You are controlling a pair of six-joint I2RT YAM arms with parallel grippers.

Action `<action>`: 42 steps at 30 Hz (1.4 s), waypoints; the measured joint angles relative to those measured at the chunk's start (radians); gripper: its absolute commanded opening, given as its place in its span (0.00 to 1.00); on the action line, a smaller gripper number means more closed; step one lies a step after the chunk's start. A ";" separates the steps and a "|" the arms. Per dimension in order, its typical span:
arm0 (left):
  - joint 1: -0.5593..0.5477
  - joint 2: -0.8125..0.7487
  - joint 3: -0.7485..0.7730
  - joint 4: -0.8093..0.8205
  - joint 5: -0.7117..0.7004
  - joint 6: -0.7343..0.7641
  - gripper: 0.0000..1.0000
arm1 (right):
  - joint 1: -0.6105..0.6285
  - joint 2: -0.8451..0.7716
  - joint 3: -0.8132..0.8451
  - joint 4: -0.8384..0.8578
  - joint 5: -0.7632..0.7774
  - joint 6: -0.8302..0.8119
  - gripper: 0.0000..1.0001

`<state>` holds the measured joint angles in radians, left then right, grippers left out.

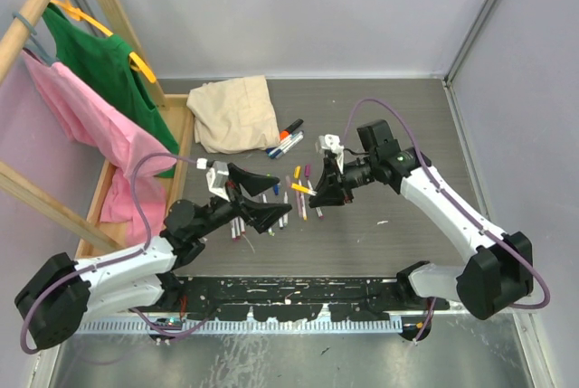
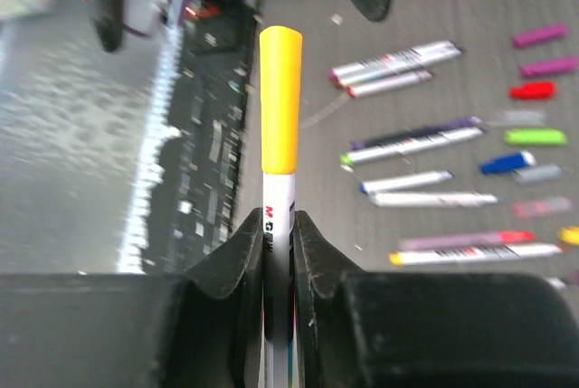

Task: Open the pen caps
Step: Pick up the pen from the center of the board, then open the pen cap from the pen.

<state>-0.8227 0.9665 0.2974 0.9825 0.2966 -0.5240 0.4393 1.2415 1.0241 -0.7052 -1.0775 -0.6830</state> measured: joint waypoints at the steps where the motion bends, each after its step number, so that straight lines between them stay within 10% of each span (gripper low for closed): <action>1: 0.000 0.007 -0.008 0.038 -0.007 -0.002 0.99 | -0.003 0.006 -0.005 0.027 -0.051 0.059 0.01; 14: -0.025 0.233 0.093 0.270 -0.028 -0.122 0.50 | -0.005 0.009 -0.186 0.573 -0.306 0.668 0.01; 24: -0.045 0.349 0.136 0.354 -0.004 -0.185 0.23 | -0.026 0.009 -0.210 0.724 -0.315 0.838 0.01; 31: -0.046 0.350 0.136 0.351 -0.010 -0.193 0.22 | -0.036 0.009 -0.240 0.824 -0.335 0.921 0.01; 34: -0.046 0.350 0.136 0.351 -0.012 -0.195 0.04 | -0.036 0.009 -0.244 0.840 -0.336 0.928 0.01; 42: -0.046 0.367 0.136 0.351 -0.023 -0.212 0.00 | -0.041 0.009 -0.246 0.793 -0.326 0.869 0.35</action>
<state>-0.8684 1.3334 0.4335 1.3334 0.2737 -0.7361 0.3985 1.2503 0.7780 0.0875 -1.4033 0.1860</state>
